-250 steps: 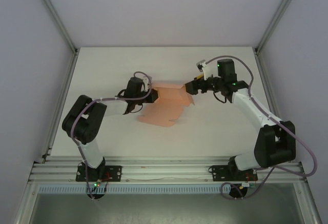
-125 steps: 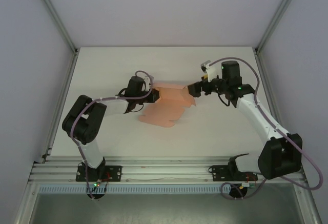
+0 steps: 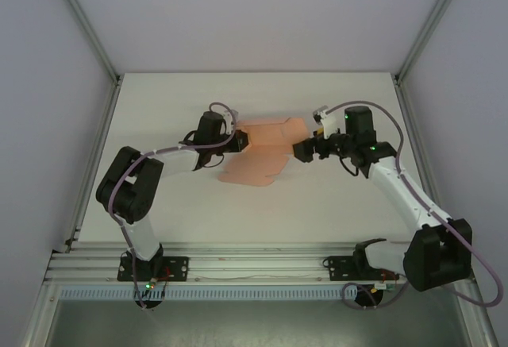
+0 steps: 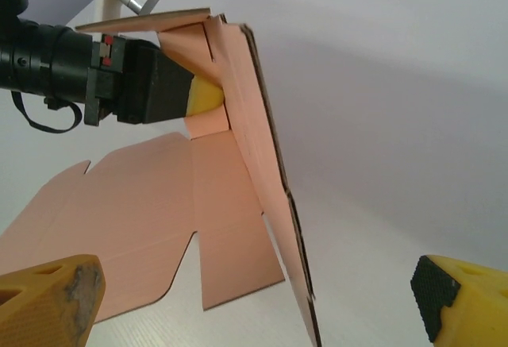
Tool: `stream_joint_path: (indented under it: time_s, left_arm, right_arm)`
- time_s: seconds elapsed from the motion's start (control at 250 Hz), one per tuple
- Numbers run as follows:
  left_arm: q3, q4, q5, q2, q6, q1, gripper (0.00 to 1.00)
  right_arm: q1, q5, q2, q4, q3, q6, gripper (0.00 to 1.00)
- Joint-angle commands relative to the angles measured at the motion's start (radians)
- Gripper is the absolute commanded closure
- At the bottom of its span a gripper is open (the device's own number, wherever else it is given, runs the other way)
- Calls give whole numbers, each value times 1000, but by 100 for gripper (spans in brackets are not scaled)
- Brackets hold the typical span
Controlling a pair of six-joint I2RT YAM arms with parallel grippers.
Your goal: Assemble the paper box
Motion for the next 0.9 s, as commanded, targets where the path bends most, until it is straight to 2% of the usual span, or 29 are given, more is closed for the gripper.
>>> stream_joint_path:
  time_s: [0.0,0.172,0.292,0.332,0.388,0.468,0.6,0.743,0.895]
  left_arm:
    - [-7,42,64,-15,31,6,100]
    - [6,27,63,-22,28,4,100]
    - [12,30,44,-26,23,1,100]
    - [16,24,25,-29,17,1,100]
    - [26,7,-14,-30,10,0,100]
    - [53,-69,-144,-24,-32,0,100]
    - [108,-235,-393,-4,-119,-1,100]
    - [205,-437,-560,35,-212,-1,100]
    - [316,-626,-677,84,-185,-12,100]
  right_arm:
    - [-1,-66,46,78,29,29,3]
    - [25,-103,122,92,90,11,22]
    - [51,-94,171,82,108,3,45]
    - [59,-88,182,85,112,6,55]
    - [70,-57,192,95,116,17,76]
    - [89,-14,189,83,126,5,100]
    - [126,80,156,95,113,3,100]
    - [165,147,136,117,94,10,100]
    - [181,183,104,164,56,11,100]
